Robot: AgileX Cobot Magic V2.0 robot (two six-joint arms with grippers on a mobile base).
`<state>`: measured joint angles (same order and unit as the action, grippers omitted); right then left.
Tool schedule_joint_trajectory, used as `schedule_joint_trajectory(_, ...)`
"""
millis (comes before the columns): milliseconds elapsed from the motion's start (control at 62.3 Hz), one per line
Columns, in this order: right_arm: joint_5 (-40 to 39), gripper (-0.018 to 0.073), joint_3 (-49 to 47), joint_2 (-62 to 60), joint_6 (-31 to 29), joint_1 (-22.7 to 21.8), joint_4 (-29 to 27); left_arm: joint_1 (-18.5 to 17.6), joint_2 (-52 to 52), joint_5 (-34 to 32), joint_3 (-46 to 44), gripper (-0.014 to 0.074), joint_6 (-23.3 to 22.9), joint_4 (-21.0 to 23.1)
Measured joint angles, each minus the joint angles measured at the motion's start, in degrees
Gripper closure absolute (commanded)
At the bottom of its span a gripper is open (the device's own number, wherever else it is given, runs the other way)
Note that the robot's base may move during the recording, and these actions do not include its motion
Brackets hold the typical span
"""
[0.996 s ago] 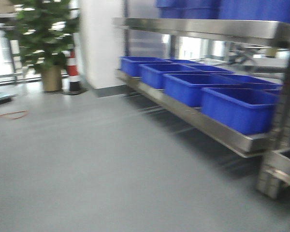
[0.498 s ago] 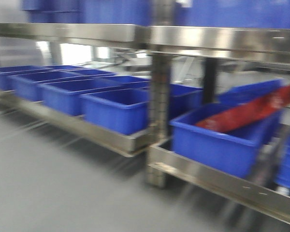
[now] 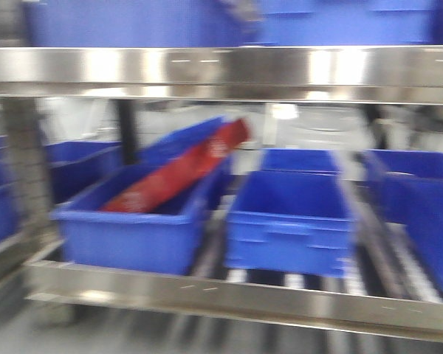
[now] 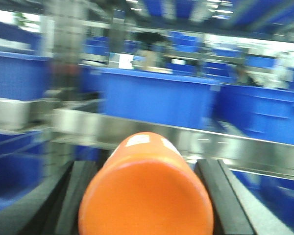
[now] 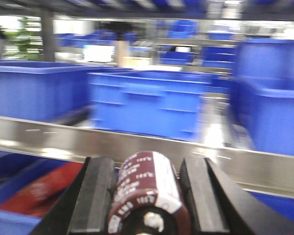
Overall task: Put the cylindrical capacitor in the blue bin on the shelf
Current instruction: 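Drive the base to the steel shelf of blue bins holding both objects, then move both grippers over the blue bins on the shelf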
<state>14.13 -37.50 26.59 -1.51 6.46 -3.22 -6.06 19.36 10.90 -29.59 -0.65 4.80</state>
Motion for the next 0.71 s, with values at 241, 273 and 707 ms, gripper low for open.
schedule_joint_trajectory(241,0.0,0.0722,0.0,0.0,0.0,0.0,0.0,0.0,0.0,0.0,0.0,0.0707,0.0,0.0)
schedule_joint_trajectory(273,0.0,0.0722,0.0,0.0,0.0,0.0,0.0,0.0,0.0,0.0,0.0,0.0707,0.0,0.0)
schedule_joint_trajectory(707,0.0,0.0722,0.0,0.0,0.0,0.0,0.0,0.0,0.0,0.0,0.0,0.0707,0.0,0.0)
